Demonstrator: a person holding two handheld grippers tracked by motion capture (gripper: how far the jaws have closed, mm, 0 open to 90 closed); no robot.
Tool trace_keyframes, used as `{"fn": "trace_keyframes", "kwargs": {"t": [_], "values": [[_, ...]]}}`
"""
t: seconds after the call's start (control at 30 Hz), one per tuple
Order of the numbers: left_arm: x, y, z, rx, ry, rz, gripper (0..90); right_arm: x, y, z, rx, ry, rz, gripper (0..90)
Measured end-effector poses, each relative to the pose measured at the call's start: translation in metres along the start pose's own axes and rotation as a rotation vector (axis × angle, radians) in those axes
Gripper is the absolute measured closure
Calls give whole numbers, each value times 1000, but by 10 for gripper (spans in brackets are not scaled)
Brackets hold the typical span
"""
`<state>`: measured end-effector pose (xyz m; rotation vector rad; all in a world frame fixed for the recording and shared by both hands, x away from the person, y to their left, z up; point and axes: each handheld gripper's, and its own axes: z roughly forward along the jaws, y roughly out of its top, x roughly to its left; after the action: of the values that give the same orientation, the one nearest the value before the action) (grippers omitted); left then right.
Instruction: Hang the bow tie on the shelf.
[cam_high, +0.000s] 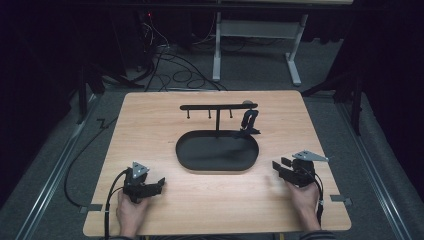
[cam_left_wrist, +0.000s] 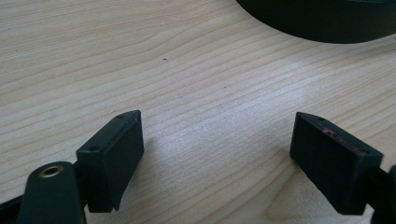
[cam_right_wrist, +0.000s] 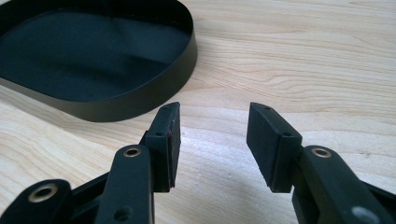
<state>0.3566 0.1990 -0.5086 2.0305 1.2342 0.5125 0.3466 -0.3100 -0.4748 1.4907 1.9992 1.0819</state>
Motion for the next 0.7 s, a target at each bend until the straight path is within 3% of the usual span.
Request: {"fn": "trace_keyframes", "kwargs": {"t": [0.7], "values": [[0, 0, 0, 0, 0, 0, 179, 1, -5, 14, 45, -74, -33, 565]]}}
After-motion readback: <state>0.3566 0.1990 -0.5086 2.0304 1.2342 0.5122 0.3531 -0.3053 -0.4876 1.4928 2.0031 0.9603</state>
